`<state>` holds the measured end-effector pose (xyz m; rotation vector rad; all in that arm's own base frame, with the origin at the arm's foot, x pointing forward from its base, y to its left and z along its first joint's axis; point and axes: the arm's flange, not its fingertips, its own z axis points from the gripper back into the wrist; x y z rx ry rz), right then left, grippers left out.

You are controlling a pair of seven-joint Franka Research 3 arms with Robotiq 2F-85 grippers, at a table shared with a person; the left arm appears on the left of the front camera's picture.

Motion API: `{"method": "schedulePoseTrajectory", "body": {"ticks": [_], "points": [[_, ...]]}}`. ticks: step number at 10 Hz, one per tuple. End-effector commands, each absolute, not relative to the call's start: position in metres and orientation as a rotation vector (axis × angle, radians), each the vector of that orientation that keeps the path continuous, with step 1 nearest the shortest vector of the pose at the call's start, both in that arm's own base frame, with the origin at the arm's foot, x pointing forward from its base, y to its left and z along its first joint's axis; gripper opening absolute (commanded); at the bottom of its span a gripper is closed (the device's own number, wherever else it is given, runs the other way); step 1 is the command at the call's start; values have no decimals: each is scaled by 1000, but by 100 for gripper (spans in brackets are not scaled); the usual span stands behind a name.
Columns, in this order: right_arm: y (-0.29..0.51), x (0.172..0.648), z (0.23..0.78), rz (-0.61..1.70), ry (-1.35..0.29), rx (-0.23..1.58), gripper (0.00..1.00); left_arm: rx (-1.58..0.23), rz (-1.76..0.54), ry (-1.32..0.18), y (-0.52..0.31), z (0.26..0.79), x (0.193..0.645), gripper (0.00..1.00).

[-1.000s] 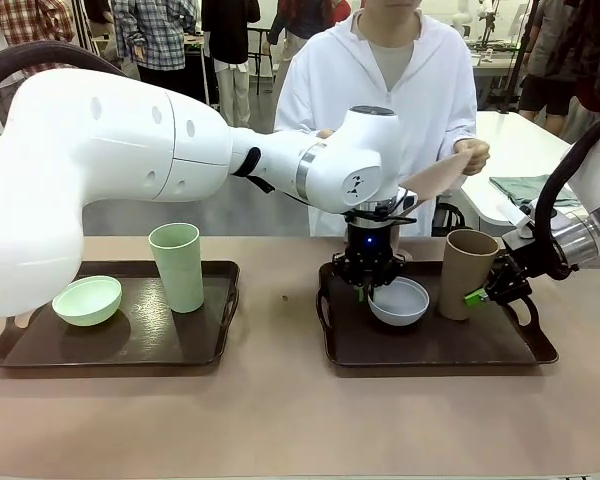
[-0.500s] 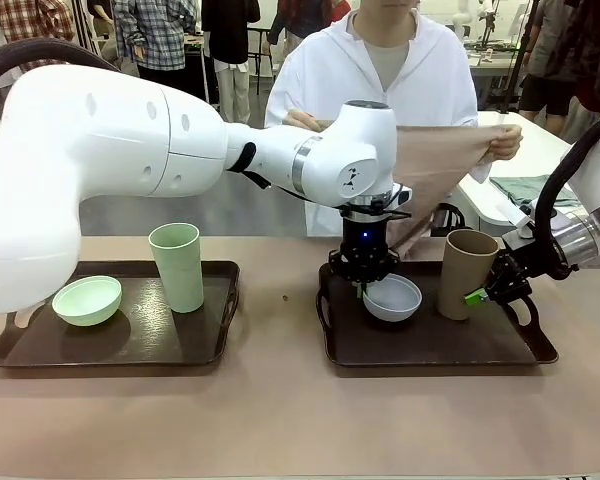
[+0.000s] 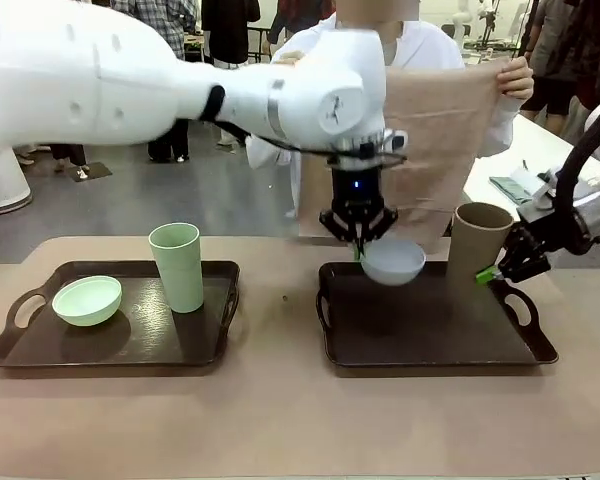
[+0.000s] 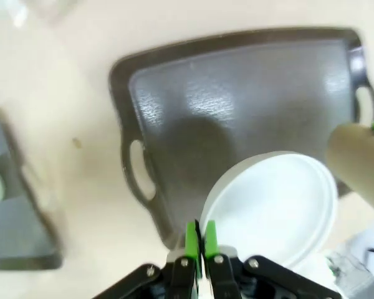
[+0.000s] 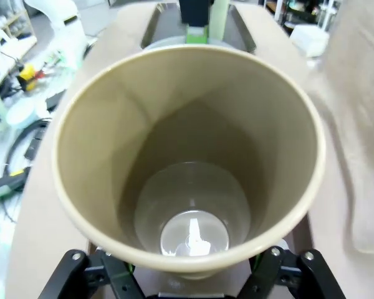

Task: Set up a tray with a mat and arrange the tableware.
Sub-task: Pick up the Picnic Bowl and Reusable plastic cup from the Handle tray in front of the human's position and hold them in the air.

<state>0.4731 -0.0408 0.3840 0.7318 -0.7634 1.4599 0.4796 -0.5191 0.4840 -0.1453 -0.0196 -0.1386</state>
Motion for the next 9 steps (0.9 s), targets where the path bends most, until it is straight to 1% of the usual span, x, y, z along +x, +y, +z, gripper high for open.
{"method": "schedulePoseTrajectory", "body": {"ticks": [1, 4, 6, 7, 8, 9], "points": [[-26, 441, 427, 1481, -767, 692, 0, -158, -156, -66, -490, 514, 447, 1], [-15, 419, 471, 1507, -827, 625, 0, -150, -126, -135, -479, 543, 429, 1], [-11, 420, 476, 1502, -832, 642, 0, -155, -98, -139, -471, 546, 428, 1], [-15, 427, 469, 1480, -828, 663, 0, -153, -145, -112, -485, 556, 432, 1], [-15, 420, 483, 1528, -847, 625, 0, -153, -145, -112, -485, 556, 432, 1], [-15, 420, 483, 1528, -847, 625, 0, -153, -145, -112, -485, 556, 432, 1]]}}
